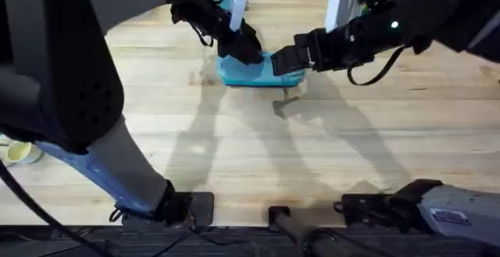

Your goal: Unzip the bag, pick up the pens from the table one at a time and place them inside, then zip the bag closed.

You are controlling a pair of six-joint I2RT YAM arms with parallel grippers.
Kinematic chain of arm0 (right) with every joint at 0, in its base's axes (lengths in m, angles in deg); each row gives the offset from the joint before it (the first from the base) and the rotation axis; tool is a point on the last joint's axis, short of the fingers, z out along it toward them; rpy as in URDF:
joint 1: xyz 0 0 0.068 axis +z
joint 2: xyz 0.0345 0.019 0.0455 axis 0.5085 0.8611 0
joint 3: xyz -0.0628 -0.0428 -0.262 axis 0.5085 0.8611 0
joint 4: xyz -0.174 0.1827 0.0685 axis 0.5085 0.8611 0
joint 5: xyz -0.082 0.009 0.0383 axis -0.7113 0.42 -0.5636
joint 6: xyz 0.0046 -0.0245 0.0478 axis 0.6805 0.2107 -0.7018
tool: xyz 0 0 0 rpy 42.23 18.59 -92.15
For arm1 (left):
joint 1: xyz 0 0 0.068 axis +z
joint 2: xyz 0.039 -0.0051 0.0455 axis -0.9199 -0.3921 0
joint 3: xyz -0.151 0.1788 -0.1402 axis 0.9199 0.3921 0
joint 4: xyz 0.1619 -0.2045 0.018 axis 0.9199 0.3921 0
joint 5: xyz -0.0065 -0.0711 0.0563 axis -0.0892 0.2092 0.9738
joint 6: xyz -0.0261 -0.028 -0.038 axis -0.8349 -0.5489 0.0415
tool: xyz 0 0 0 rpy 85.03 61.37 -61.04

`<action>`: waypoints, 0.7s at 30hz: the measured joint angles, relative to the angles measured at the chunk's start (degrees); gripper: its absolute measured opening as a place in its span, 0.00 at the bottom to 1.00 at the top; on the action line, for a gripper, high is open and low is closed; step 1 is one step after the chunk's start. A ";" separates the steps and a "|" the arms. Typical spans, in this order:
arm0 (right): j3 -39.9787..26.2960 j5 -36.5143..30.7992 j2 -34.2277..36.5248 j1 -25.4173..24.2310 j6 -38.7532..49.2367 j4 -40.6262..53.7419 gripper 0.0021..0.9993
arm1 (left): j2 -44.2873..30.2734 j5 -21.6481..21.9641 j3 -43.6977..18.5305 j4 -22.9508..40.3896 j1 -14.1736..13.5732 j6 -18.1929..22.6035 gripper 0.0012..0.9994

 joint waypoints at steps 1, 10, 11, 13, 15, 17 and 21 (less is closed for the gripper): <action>0.37 -0.65 0.00 0.34 -0.98 -0.27 1.00 | 0.00 0.00 0.00 0.00 0.00 0.00 0.04; 3.19 -2.71 0.23 1.17 -6.24 -6.09 1.00 | 0.00 0.00 0.00 0.00 0.00 0.00 0.04; 3.27 -2.72 0.53 1.17 -6.81 -6.60 1.00 | 0.00 0.00 0.00 0.00 0.00 0.00 0.04; 3.31 -2.72 1.58 1.19 -7.85 -7.67 1.00 | 0.00 0.00 0.00 0.00 0.00 0.00 0.04; 3.34 -2.74 2.77 1.21 -8.97 -8.63 1.00 | 0.00 0.00 0.00 0.00 0.00 0.00 0.04; 3.36 -2.72 4.00 1.21 -10.54 -9.56 1.00 | 0.00 0.00 0.00 0.00 0.00 0.00 0.04; 3.36 -2.74 6.22 1.21 -14.36 -10.62 1.00 | 0.00 0.00 0.00 0.00 0.00 0.00 0.04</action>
